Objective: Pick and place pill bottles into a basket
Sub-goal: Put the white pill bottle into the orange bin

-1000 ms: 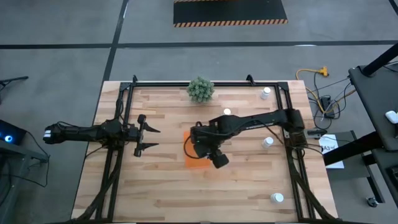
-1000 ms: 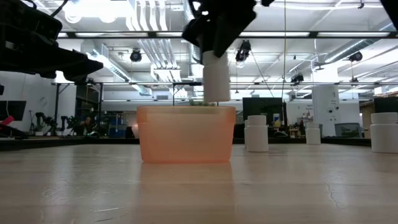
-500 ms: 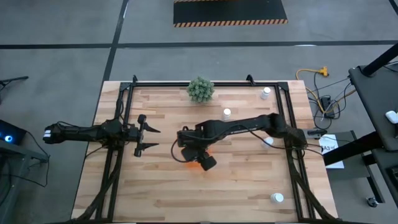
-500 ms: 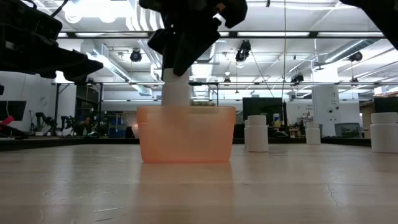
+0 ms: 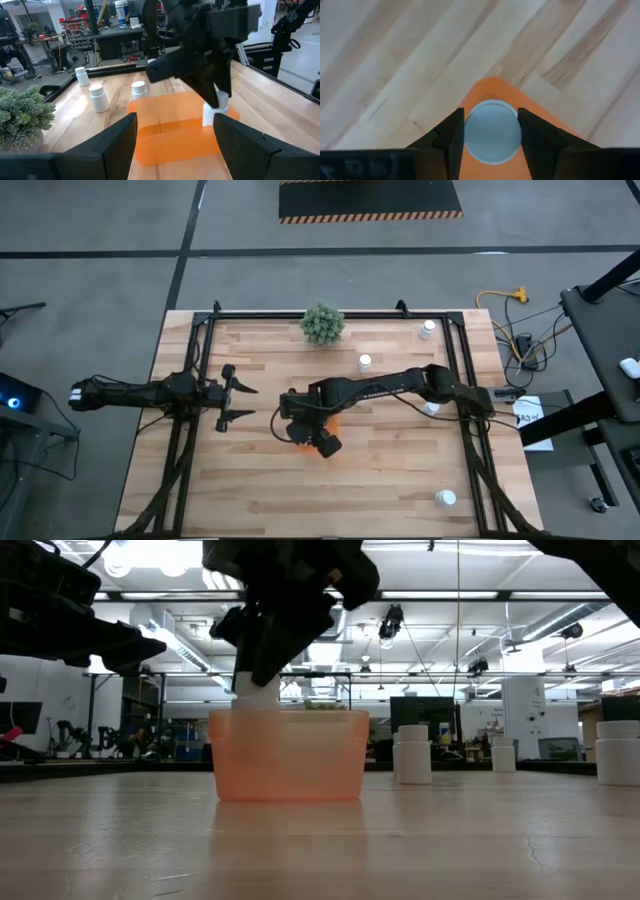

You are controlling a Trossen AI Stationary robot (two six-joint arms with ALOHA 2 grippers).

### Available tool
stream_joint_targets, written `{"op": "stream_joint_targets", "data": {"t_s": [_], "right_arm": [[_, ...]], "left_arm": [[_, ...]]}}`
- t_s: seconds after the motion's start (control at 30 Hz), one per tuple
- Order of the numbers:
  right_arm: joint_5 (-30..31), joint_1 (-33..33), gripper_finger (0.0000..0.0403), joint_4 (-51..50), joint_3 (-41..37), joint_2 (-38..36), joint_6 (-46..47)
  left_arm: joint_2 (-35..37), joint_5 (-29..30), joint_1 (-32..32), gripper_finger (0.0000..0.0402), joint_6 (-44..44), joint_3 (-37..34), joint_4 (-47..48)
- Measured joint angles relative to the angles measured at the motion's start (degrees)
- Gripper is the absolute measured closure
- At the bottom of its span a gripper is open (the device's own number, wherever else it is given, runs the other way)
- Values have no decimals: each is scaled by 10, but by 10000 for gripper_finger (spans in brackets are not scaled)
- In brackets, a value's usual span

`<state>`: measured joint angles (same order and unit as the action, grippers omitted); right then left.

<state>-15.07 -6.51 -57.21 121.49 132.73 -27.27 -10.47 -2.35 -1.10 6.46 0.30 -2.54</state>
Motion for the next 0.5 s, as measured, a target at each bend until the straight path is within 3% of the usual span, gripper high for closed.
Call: {"op": "stream_joint_targets", "data": {"t_s": [0.5], "right_arm": [[-5, 0, 255, 9, -1, 25, -4]], "left_arm": [[0, 0, 0, 157, 0, 0, 0]]}}
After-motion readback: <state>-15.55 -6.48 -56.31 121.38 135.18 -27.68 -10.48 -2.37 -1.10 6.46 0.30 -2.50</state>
